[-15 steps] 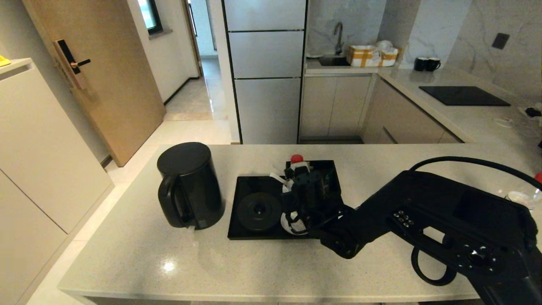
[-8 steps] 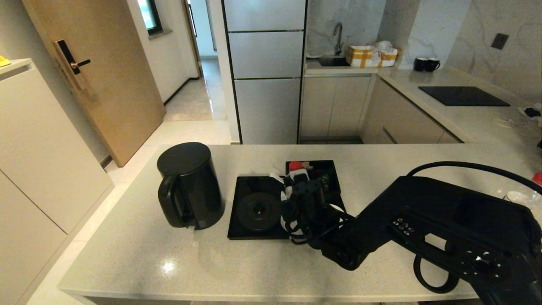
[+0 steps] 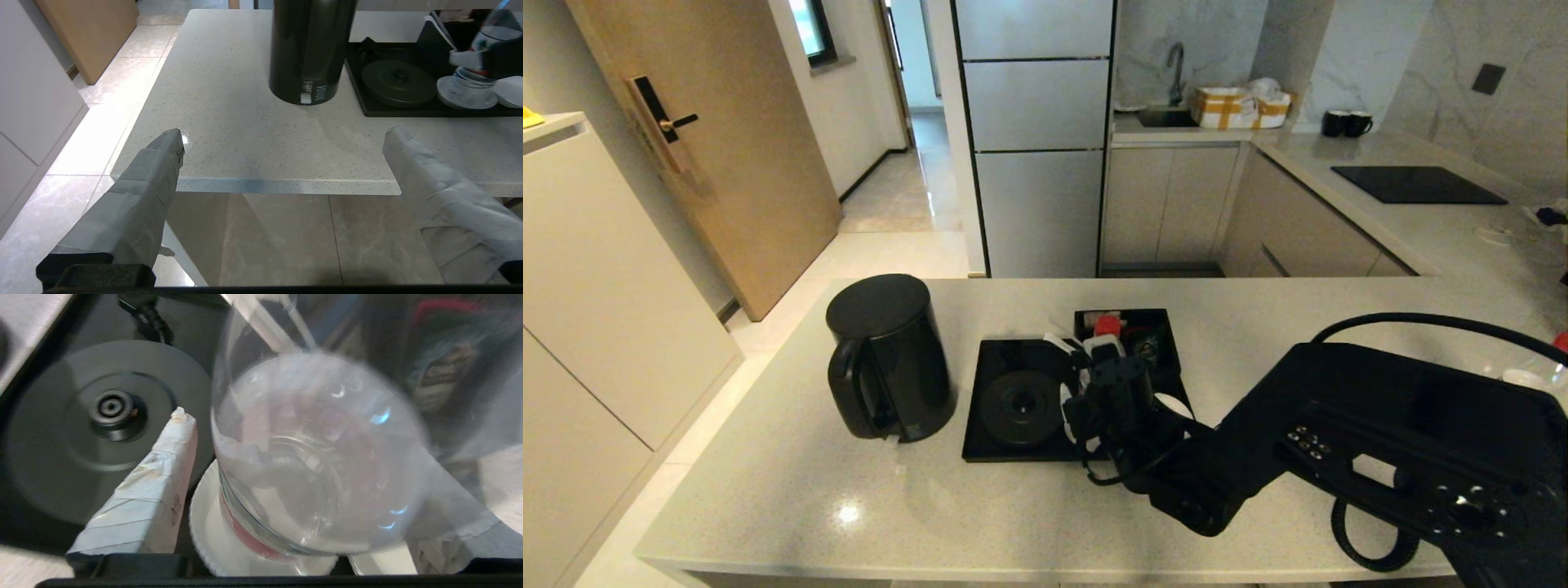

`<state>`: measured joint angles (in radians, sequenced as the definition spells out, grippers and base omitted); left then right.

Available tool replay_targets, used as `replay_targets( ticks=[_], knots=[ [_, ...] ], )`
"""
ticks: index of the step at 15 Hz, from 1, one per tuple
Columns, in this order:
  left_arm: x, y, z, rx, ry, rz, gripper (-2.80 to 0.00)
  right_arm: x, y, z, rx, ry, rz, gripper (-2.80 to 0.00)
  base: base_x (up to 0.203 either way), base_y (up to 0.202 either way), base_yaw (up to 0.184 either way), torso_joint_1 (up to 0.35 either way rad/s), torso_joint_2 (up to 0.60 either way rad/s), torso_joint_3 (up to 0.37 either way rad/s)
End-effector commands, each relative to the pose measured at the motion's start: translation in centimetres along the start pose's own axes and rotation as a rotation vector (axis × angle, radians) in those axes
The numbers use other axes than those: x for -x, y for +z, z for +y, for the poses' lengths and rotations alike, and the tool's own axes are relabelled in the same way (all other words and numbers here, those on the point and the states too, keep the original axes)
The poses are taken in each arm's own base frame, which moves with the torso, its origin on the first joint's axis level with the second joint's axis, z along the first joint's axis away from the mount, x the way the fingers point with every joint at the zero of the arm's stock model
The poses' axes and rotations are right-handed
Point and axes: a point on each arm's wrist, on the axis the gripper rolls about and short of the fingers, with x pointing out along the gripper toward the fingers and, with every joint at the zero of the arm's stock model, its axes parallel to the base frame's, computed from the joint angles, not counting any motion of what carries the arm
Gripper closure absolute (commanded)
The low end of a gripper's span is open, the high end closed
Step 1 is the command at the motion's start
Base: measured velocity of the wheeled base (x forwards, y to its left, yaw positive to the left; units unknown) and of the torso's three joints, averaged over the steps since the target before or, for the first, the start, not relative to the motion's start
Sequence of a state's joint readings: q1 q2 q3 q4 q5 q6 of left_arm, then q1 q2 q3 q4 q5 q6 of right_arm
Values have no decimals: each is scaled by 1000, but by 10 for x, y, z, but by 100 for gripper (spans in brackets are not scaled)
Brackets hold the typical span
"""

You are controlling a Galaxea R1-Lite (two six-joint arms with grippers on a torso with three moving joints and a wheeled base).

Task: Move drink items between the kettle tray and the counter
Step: Return the bottled water to its original position

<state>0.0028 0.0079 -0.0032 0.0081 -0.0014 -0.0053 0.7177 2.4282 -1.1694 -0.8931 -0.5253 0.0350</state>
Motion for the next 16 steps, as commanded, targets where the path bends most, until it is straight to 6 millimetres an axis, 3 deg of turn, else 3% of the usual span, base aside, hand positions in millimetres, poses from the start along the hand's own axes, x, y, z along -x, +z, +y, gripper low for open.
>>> replay_targets(
  ticks=[1,6,14,15,16],
  knots=[
    [0,0,0,1,0,4,-280,12,12,-7,-11,-3,-18,-280,0,0,0,0,0,0],
    [0,0,0,1,0,2,-280,47,27,-26,-12,0,-18,-280,0,0,0,0,0,0],
    [0,0,0,1,1,3,-280,121,66,-64,-56,46,-84,-280,0,0,0,0,0,0],
    [0,0,0,1,2,3,-280,130,75,-74,-71,30,-103,0,0,0,0,0,0,0],
    [0,0,0,1,2,1,-280,135,81,-90,-85,-9,-108,0,0,0,0,0,0,0]
  ],
)
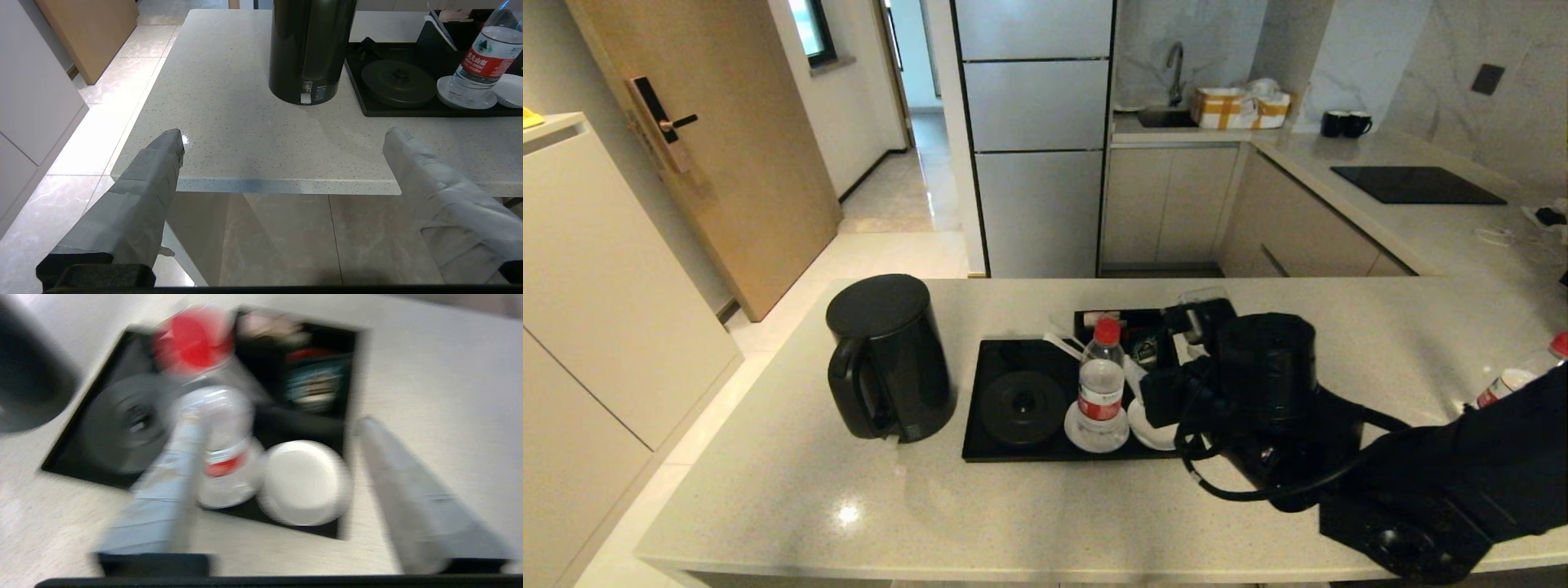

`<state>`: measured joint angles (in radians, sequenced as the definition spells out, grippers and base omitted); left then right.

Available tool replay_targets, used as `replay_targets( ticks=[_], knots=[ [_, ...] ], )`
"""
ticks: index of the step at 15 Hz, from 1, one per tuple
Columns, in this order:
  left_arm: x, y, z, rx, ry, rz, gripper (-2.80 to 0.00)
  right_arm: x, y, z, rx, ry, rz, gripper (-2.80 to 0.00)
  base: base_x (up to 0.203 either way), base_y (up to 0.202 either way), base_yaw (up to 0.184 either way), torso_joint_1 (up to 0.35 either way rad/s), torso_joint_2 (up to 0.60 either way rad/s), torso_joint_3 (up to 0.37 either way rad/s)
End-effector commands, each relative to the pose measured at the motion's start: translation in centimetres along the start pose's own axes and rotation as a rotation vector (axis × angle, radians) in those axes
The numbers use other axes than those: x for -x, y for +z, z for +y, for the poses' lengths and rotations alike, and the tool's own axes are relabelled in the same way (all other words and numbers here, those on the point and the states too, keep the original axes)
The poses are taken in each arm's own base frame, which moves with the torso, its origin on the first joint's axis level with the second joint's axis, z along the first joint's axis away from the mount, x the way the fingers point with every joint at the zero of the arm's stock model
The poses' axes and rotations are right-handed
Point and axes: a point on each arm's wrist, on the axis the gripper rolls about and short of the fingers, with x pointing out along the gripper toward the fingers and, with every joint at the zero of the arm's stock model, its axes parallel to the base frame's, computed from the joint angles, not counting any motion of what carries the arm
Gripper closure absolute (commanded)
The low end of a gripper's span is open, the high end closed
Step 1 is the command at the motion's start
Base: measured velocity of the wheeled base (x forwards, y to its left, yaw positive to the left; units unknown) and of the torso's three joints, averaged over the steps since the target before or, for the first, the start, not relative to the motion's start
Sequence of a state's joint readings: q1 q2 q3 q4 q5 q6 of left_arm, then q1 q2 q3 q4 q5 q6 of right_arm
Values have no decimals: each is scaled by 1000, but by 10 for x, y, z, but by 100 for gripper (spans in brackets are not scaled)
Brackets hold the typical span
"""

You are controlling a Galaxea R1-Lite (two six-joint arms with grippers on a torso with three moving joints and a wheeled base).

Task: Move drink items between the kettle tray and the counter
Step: Return the bottled water to its original position

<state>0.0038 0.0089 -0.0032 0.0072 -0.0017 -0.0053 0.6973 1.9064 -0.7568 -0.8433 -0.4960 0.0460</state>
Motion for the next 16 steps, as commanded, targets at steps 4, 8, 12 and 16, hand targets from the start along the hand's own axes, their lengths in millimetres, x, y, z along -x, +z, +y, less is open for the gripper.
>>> replay_targets(
  ticks=[4,8,12,16],
  knots=[
    [0,0,0,1,-1,-3,-280,12,31,-116,-123,-328,-63,0,0,0,0,0,0,0],
    [1,0,0,1,0,-9,-280,28,33,-241,-217,-725,-51,0,0,0,0,0,0,0],
    [1,0,0,1,0,-9,-280,91,30,-311,-287,-877,-6,0,0,0,0,0,0,0],
    [1,0,0,2,1,-10,-280,131,-30,-297,-364,-785,166,0,0,0,0,0,0,0]
  ],
)
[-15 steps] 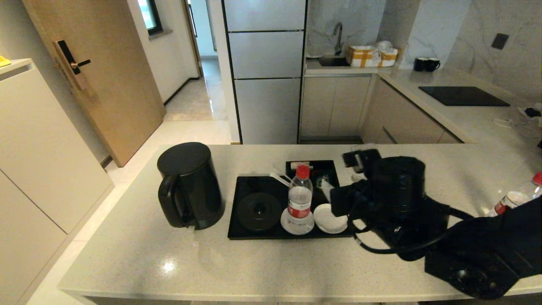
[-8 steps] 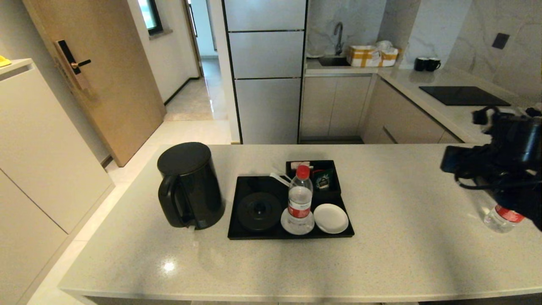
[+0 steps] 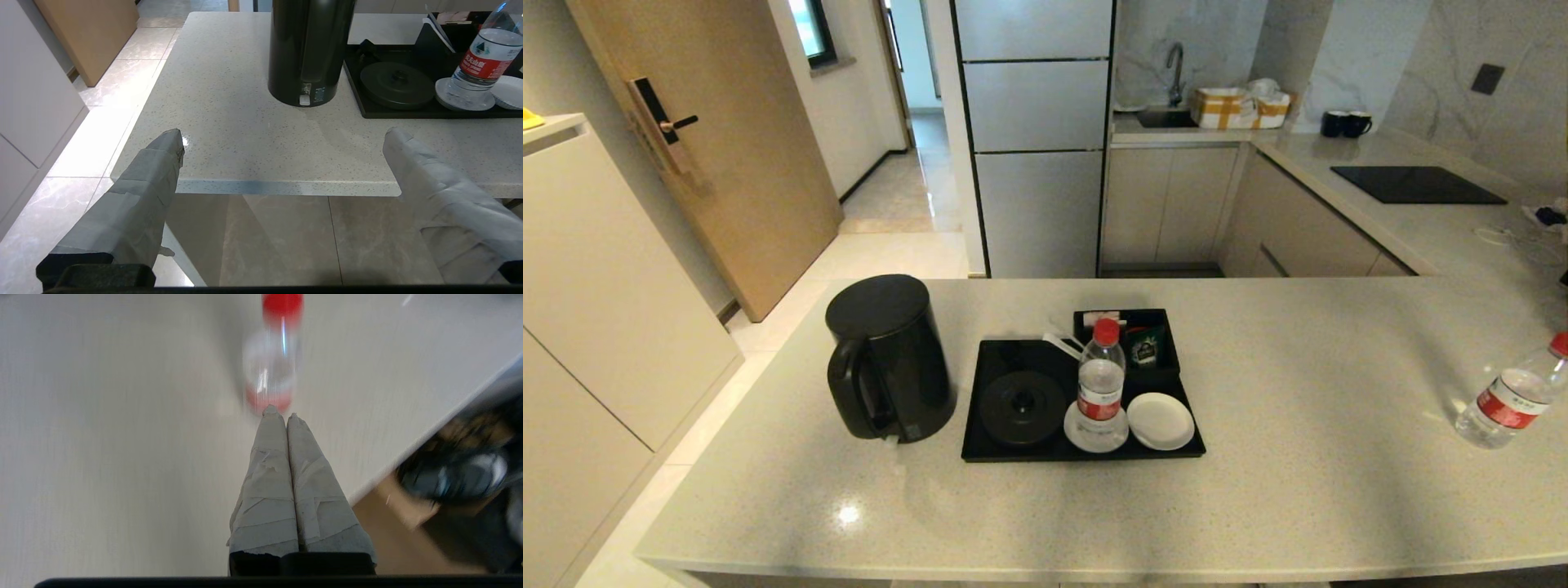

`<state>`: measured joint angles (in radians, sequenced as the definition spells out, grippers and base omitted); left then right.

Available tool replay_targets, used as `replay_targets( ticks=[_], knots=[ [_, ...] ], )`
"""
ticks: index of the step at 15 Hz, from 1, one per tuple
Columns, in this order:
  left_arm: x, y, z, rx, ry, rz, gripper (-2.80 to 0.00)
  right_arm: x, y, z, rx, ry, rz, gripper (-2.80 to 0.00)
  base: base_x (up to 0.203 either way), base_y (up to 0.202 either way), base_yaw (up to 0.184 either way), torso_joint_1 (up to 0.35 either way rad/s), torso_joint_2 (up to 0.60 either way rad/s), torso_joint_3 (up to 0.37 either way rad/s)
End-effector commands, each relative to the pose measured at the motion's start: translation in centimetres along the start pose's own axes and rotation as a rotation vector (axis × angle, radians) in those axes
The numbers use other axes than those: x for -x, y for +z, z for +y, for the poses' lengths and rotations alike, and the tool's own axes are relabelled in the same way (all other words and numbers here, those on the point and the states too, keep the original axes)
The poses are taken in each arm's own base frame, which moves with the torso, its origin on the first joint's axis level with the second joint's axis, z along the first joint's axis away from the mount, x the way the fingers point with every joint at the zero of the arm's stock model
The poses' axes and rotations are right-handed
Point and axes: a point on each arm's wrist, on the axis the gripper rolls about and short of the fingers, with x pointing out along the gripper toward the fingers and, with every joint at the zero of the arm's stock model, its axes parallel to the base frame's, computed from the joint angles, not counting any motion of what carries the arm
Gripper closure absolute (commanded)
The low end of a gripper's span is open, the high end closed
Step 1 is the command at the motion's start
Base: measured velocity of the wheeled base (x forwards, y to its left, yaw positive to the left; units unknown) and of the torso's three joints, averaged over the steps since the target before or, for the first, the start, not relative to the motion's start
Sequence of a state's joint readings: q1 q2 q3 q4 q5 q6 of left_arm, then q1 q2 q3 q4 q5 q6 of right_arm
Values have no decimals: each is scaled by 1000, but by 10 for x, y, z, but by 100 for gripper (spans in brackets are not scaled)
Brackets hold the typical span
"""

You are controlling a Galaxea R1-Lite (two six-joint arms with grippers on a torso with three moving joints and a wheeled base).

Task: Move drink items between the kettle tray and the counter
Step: Return the bottled water to its original position

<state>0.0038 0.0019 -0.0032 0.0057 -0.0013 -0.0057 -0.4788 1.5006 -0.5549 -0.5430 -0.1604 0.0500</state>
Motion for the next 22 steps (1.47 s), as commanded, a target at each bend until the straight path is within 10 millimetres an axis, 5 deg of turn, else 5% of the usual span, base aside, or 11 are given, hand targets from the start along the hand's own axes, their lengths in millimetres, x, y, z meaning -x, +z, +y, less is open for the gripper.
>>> replay_targets(
  ticks=[1,3,4,15,22],
  knots=[
    [0,0,0,2,1,-1,-280,19,-18,-10,-10,14,27,0,0,0,0,0,0,0],
    [0,0,0,2,1,-1,-280,27,-38,-14,-9,21,68,0,0,0,0,0,0,0],
    [0,0,0,2,1,0,-280,28,-44,-16,-13,29,50,-280,0,0,0,0,0,0],
    [0,-1,0,2,1,0,-280,-66,-113,-37,50,45,17,-280,0,0,0,0,0,0],
    [0,0,0,2,1,-1,-280,-132,-109,-29,87,43,-83,-280,0,0,0,0,0,0]
  ],
)
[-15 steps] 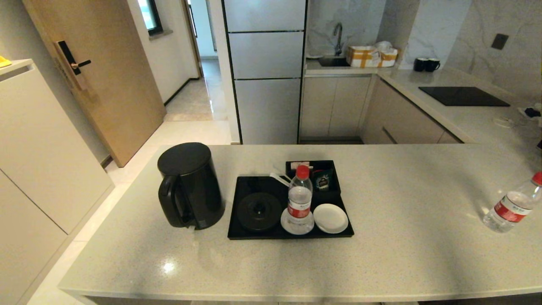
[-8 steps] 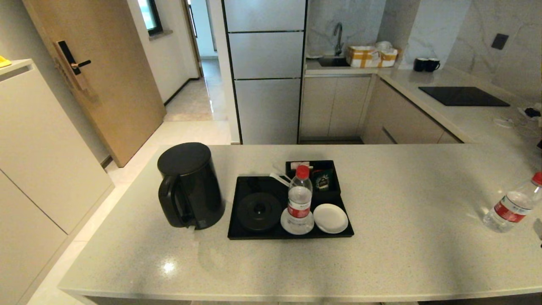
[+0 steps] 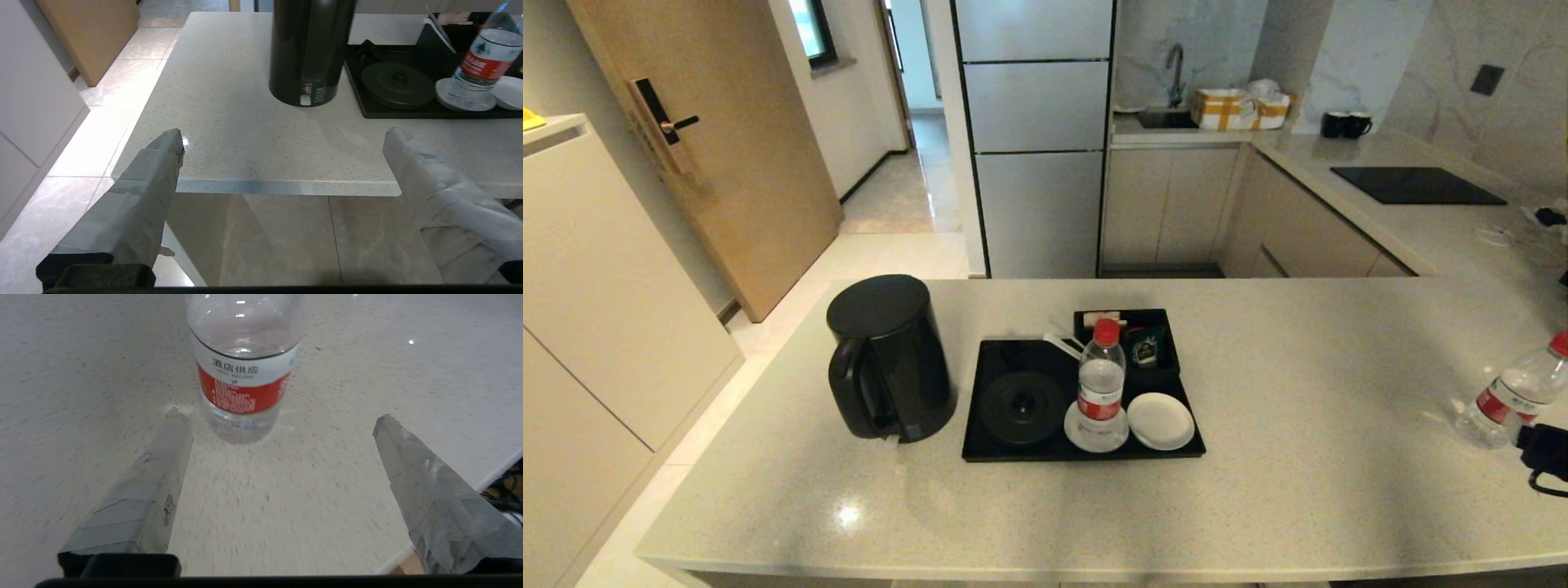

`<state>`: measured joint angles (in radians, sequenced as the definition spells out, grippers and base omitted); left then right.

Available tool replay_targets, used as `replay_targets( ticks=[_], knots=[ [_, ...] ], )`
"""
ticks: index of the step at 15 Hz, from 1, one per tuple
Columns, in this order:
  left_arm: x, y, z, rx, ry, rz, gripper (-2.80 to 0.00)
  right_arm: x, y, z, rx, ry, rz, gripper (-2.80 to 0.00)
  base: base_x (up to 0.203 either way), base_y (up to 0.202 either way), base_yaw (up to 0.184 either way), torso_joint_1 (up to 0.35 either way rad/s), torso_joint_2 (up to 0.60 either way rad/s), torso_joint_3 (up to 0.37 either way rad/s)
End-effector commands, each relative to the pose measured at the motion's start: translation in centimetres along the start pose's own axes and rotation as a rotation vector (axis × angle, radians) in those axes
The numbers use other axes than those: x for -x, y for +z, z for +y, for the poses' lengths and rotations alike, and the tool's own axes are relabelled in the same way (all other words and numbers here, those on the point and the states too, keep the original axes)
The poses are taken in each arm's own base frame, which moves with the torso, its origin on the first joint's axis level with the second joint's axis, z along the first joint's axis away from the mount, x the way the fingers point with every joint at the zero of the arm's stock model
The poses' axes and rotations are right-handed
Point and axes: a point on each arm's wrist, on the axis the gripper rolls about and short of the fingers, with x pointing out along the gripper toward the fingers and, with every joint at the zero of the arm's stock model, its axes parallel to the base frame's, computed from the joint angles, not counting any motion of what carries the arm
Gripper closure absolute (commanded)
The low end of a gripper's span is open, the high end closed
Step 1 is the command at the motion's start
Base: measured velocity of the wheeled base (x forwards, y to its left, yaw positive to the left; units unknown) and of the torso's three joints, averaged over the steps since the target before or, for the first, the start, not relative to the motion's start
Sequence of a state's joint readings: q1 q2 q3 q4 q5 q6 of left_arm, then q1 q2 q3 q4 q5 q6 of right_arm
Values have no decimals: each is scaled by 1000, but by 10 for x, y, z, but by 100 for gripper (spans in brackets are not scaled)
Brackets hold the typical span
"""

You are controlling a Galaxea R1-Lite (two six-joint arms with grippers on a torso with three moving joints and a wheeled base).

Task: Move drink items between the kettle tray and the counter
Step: Return the bottled water to its original position

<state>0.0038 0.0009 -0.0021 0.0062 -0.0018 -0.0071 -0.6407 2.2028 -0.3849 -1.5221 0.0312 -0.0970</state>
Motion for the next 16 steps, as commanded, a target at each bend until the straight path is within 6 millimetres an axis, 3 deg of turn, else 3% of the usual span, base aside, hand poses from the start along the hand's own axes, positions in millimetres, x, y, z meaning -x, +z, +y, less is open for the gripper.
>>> replay_targets(
  ticks=[1,8,16],
  knots=[
    [0,0,0,1,1,-1,-280,-16,-11,6,4,8,18,-280,0,0,0,0,0,0],
    [0,0,0,1,1,-2,-280,-43,-3,23,19,5,-59,-280,0,0,0,0,0,0],
    [0,0,0,1,1,-2,-280,-74,12,24,17,-31,-61,-280,0,0,0,0,0,0]
  ],
)
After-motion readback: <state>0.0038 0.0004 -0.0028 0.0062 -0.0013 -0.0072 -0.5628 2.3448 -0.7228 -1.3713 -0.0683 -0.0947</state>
